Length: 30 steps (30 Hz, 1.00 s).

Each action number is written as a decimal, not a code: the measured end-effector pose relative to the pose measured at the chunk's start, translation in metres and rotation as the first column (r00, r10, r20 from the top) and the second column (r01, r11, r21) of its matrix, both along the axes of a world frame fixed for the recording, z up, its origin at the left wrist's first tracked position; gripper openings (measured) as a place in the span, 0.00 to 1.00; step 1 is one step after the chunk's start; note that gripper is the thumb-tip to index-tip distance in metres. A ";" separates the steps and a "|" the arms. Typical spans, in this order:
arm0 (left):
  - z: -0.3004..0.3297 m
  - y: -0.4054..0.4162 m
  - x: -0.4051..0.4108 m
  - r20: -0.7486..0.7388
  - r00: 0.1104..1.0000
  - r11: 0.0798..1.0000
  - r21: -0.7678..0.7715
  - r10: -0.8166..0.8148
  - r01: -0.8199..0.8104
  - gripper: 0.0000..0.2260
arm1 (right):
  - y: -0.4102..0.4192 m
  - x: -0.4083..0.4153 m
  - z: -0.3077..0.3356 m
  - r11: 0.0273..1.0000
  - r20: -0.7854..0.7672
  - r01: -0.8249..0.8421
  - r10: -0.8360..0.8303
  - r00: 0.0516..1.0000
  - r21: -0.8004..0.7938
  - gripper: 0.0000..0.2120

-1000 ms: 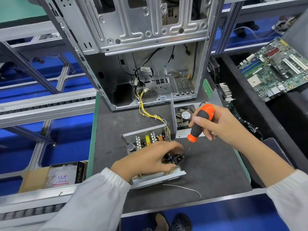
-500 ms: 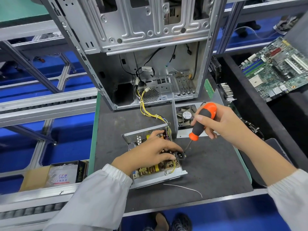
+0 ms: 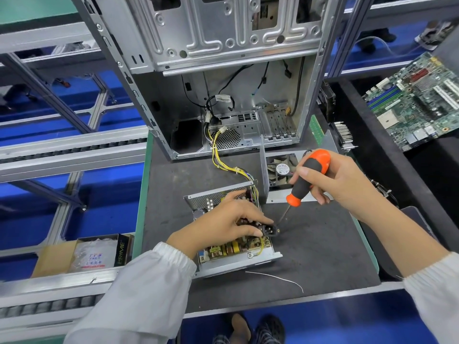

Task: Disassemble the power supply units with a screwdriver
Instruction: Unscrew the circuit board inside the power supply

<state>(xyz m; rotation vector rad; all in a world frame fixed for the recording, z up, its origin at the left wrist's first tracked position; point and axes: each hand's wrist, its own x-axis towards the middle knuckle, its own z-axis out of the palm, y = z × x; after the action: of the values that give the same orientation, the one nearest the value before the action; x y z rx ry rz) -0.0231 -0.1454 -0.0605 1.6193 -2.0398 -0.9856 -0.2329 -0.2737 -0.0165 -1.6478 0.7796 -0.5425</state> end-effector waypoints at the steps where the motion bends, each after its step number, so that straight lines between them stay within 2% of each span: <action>1: 0.000 0.001 0.000 0.019 1.000 1.000 -0.009 0.005 -0.005 0.14 | 0.000 0.000 -0.001 1.000 0.001 -0.006 0.006 1.000 -0.002 0.13; 3: 0.000 0.003 0.000 0.042 0.999 1.000 -0.013 0.023 -0.022 0.15 | -0.001 0.001 -0.002 1.000 0.002 -0.009 0.009 1.000 -0.022 0.14; 6: 0.000 0.003 -0.002 0.051 0.998 0.999 -0.007 0.043 -0.043 0.14 | -0.004 0.002 0.000 0.993 0.034 0.045 -0.041 0.999 -0.106 0.08; 10: 0.000 -0.003 -0.002 0.070 0.996 0.997 0.038 0.058 -0.061 0.15 | -0.008 0.007 0.017 0.981 0.258 0.128 -0.087 0.962 -0.146 0.04; 14: -0.001 -0.007 0.001 0.098 0.993 0.995 0.074 0.064 -0.071 0.13 | -0.003 0.019 0.032 0.967 0.294 0.112 -0.042 0.955 -0.227 0.03; 17: 0.001 -0.009 -0.001 0.097 0.995 0.999 0.039 0.015 -0.019 0.11 | 0.002 0.024 0.042 0.974 0.340 0.084 -0.008 0.940 -0.209 0.04; 19: 0.005 -0.011 -0.003 0.168 0.985 0.999 0.009 -0.036 0.035 0.10 | 0.007 0.027 0.046 0.978 0.362 0.027 0.051 0.931 -0.206 0.04; 22: 0.009 -0.015 -0.008 0.274 0.957 0.994 -0.027 -0.090 0.102 0.08 | 0.020 0.033 0.044 0.967 0.290 -0.139 0.199 0.936 -0.215 0.03; 25: 0.009 -0.015 -0.010 0.299 0.954 1.000 0.023 -0.019 0.013 0.13 | 0.034 0.039 0.031 0.933 0.101 -0.251 0.284 0.954 -0.257 0.04; 27: 0.007 -0.013 -0.010 0.238 0.970 0.998 0.041 0.044 -0.055 0.17 | 0.042 0.041 0.021 0.912 0.021 -0.295 0.314 0.949 -0.286 0.05; 30: 0.009 -0.008 -0.013 0.062 0.994 0.995 0.030 0.088 -0.090 0.14 | 0.049 0.042 0.013 0.903 0.007 -0.323 0.338 0.941 -0.283 0.06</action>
<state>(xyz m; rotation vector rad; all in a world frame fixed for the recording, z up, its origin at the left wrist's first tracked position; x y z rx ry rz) -0.0358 -0.1536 -0.0518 1.7614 -1.9804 -0.9538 -0.1906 -0.2243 -0.0039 -1.9676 0.3770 -0.4670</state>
